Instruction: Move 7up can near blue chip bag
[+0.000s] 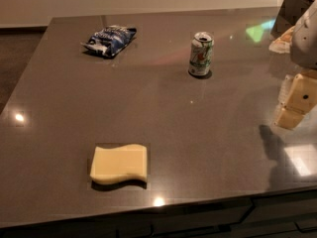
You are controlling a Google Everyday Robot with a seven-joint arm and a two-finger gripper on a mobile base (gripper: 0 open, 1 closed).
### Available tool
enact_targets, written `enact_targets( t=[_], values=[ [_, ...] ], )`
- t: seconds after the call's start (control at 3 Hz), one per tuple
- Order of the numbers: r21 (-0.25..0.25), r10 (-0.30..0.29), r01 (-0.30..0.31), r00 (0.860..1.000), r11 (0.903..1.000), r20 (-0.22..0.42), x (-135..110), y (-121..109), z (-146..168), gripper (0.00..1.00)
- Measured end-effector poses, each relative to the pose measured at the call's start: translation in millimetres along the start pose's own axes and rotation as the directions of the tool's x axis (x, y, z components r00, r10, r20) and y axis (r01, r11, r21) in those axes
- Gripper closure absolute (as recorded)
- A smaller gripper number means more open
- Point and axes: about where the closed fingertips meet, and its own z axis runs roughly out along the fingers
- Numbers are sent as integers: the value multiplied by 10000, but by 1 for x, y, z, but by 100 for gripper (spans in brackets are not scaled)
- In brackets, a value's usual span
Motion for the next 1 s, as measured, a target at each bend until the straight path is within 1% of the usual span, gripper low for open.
enact_targets(
  t=[0.33, 0.67, 1.0],
  values=[
    [2, 0, 0, 10000, 10000, 1, 0, 0, 0, 0],
    [124, 537, -541, 9981, 9985, 309, -4, -16, 6, 0],
    [353, 1390, -1429, 9857, 9891, 950, -14, -56, 21, 0]
  ],
)
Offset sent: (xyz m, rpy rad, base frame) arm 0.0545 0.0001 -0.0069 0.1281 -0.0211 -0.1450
